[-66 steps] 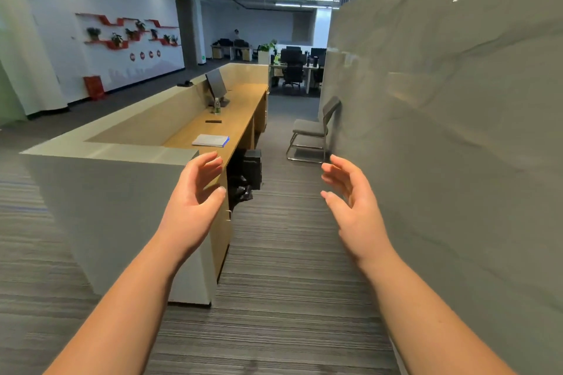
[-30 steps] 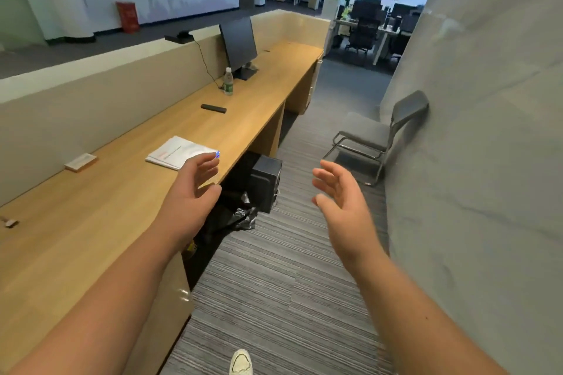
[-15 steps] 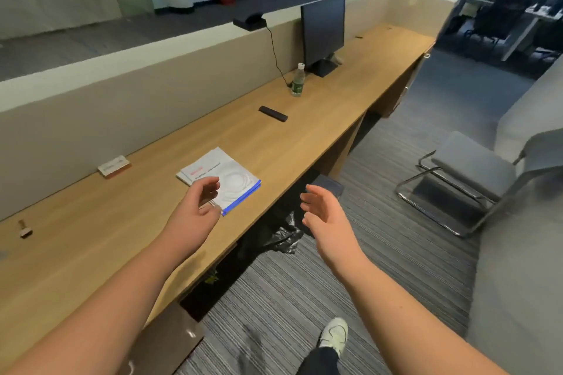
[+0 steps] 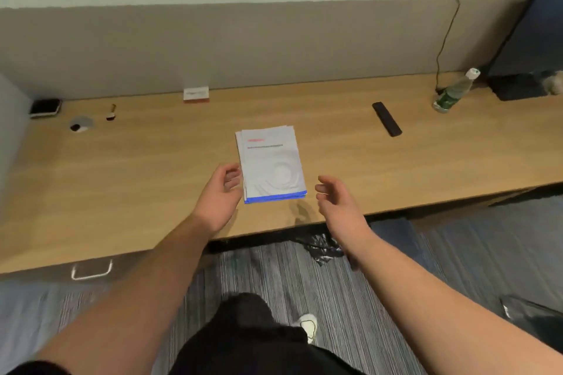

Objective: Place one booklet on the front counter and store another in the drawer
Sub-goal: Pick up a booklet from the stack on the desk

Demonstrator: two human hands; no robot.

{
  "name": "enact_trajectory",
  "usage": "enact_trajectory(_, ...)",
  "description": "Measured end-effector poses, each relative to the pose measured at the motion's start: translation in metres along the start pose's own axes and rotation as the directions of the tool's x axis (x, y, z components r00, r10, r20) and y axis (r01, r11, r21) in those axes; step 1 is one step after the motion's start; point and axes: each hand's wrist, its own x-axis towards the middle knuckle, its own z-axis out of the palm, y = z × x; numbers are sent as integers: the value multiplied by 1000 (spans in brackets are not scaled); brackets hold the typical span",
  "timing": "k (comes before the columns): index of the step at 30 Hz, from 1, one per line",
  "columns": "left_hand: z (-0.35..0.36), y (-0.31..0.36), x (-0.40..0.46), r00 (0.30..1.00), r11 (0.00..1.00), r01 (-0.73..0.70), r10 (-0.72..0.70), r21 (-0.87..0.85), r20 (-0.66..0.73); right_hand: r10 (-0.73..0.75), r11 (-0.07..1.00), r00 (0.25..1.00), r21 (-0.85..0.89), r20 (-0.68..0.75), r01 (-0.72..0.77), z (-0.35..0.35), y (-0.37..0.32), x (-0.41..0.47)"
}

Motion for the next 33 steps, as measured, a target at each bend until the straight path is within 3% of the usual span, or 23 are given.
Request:
enact_trajectory(7,18,-21,29,981,988,152,-148,24,-123,162,975,980,-174,115,-141,6,24,88)
enact_trajectory(16,47,-57,93,926,929,370,-366,26,-89,354,912,932,-248,72,-327,34,47,177)
enact_trajectory(22,55,-66,116,899,898,433,-425,76,-105,409,888,908,-269,87,-374,44,59,195)
enact_trajectory(26,54,-67,126,862,863,489,-457,123,-221,455,862,887,-287,78,-417,50,63,209)
enact_trajectory(30,60,-67,136,896,886,441,-427,146,-120,494,849,867,-255,70,-463,60,67,215)
enact_trajectory(33,61,-62,144,857,861,503,-486,75,-173,512,837,857,-256,57,-483,67,68,219)
